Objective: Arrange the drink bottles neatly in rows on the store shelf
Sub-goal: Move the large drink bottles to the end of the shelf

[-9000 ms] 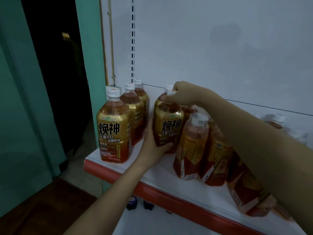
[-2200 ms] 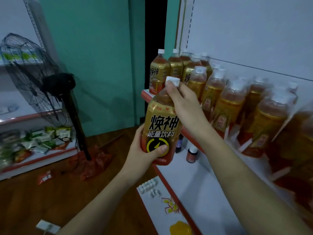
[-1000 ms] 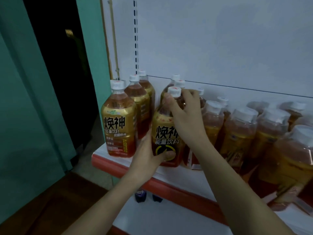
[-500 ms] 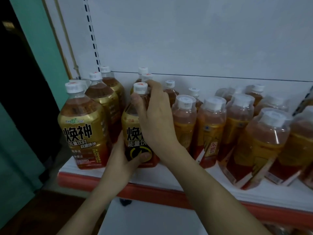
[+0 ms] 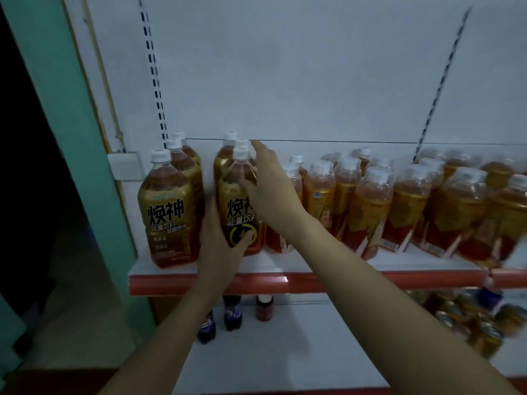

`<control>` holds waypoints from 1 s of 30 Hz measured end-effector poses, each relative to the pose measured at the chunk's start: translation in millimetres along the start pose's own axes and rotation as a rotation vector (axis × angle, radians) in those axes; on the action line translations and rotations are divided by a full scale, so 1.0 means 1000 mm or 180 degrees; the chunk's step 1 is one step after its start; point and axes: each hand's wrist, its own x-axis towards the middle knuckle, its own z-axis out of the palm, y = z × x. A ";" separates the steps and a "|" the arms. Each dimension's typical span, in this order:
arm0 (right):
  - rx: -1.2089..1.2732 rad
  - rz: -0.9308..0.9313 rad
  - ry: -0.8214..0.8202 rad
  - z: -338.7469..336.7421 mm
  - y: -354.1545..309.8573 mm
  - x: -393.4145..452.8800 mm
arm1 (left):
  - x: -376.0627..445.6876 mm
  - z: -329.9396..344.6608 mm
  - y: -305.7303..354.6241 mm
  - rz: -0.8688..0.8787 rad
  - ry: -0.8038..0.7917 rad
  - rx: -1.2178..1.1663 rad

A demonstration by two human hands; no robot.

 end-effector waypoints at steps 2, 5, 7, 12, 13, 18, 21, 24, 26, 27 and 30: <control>-0.0059 0.0023 0.0189 -0.022 -0.003 -0.022 | -0.007 -0.002 0.012 0.0286 0.0221 0.0157; -0.0169 0.0159 0.0388 -0.053 0.002 -0.054 | -0.026 0.000 0.044 0.0812 0.0434 0.0312; -0.0257 0.0317 0.0403 -0.074 0.009 -0.067 | -0.038 0.005 0.066 0.1083 0.0286 0.0392; -0.0068 0.0674 0.0588 -0.123 0.026 -0.096 | -0.051 0.026 0.112 0.1630 -0.0433 0.0439; -0.0064 0.0720 0.0615 -0.132 0.032 -0.103 | -0.052 0.033 0.120 0.1676 -0.0526 0.0484; -0.0155 0.1051 0.0614 -0.185 0.074 -0.148 | -0.073 0.086 0.165 0.1714 -0.0770 0.0611; -0.0107 0.1276 0.0596 -0.224 0.111 -0.174 | -0.094 0.134 0.191 0.1709 -0.0937 0.0630; -0.0105 0.1543 0.0610 -0.268 0.151 -0.202 | -0.117 0.188 0.219 0.1662 -0.1104 0.0605; -0.0142 0.1653 0.0650 -0.299 0.177 -0.223 | -0.134 0.225 0.239 0.1679 -0.1248 0.0552; -0.0172 0.1695 0.0695 -0.316 0.190 -0.232 | -0.142 0.243 0.250 0.1702 -0.1334 0.0548; -0.0226 0.1811 0.0775 -0.364 0.226 -0.256 | -0.163 0.293 0.282 0.1718 -0.1532 0.0514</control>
